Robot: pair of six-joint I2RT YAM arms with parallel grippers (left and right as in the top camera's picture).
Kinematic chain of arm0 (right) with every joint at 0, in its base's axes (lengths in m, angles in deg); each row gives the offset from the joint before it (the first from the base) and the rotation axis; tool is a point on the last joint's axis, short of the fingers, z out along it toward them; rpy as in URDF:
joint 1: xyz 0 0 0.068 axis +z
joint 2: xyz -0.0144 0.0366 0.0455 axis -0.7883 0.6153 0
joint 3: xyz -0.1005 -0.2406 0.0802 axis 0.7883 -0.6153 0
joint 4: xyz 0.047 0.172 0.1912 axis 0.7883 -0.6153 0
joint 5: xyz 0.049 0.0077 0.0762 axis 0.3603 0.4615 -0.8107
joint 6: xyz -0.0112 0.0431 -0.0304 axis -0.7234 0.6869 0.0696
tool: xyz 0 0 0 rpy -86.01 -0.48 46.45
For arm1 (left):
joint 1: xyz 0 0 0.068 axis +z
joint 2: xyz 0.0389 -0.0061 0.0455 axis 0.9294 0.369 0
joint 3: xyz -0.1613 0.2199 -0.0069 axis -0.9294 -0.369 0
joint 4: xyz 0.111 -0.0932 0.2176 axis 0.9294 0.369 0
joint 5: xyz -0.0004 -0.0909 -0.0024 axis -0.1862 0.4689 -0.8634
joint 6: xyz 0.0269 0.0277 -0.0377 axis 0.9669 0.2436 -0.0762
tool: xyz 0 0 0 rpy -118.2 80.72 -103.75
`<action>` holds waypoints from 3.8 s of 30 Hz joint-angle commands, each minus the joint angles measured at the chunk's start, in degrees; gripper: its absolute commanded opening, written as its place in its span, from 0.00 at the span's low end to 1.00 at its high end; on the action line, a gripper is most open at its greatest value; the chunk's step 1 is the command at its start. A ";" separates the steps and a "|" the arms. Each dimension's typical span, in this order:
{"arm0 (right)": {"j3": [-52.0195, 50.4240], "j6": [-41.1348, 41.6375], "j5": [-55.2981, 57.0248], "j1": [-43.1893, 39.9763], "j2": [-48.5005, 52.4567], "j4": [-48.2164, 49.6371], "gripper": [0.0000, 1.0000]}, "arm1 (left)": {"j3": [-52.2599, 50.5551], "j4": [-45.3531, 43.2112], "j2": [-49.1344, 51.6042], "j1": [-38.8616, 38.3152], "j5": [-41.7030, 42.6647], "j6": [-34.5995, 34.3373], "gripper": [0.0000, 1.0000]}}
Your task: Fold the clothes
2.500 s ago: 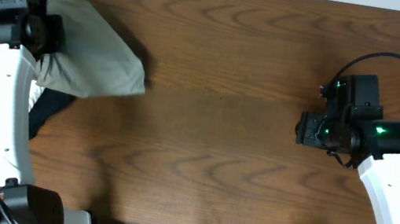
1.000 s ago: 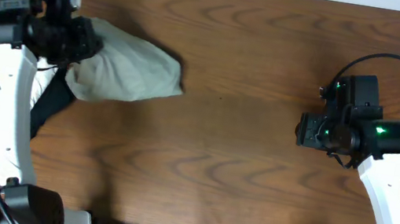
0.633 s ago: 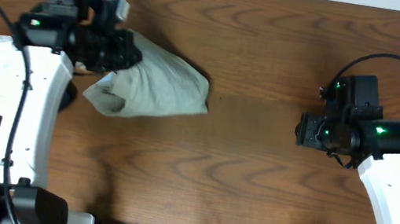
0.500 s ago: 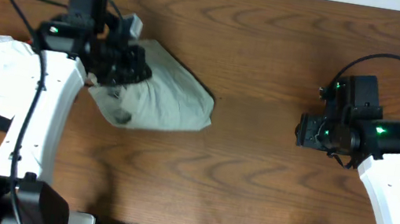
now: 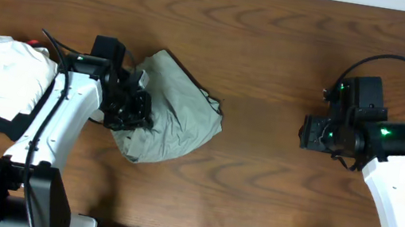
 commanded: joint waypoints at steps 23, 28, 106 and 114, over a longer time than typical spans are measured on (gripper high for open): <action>-0.07 -14.49 -31.98 7.80 3.32 13.22 0.62 | -5.38 -4.11 -0.50 -0.24 -11.54 -0.79 0.29; -0.07 -13.03 -34.77 13.20 9.03 21.09 0.64 | -11.47 -8.31 -0.48 -0.24 -12.90 -1.33 0.34; -0.07 3.08 -35.65 17.33 49.46 40.26 0.65 | -15.65 -46.51 0.00 1.57 -13.25 2.38 0.98; -0.07 3.13 -35.67 17.33 49.46 40.26 0.65 | -15.65 -52.26 11.65 5.14 -11.30 1.68 0.98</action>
